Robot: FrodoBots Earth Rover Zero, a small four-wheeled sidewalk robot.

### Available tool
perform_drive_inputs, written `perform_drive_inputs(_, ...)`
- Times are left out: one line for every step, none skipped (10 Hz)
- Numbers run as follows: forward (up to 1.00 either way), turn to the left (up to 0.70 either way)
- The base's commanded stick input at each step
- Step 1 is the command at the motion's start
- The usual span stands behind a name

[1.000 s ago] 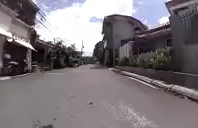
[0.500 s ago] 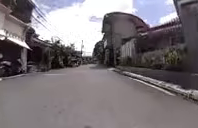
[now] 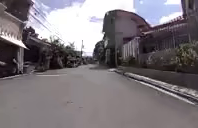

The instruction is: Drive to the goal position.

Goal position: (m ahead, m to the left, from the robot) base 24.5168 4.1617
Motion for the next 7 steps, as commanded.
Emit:
perform_drive_inputs(1.0, 0.0)
perform_drive_inputs(1.0, 0.0)
perform_drive_inputs(1.0, 0.0)
perform_drive_inputs(1.0, 0.0)
perform_drive_inputs(1.0, 0.0)
perform_drive_inputs(1.0, 0.0)
perform_drive_inputs(1.0, 0.0)
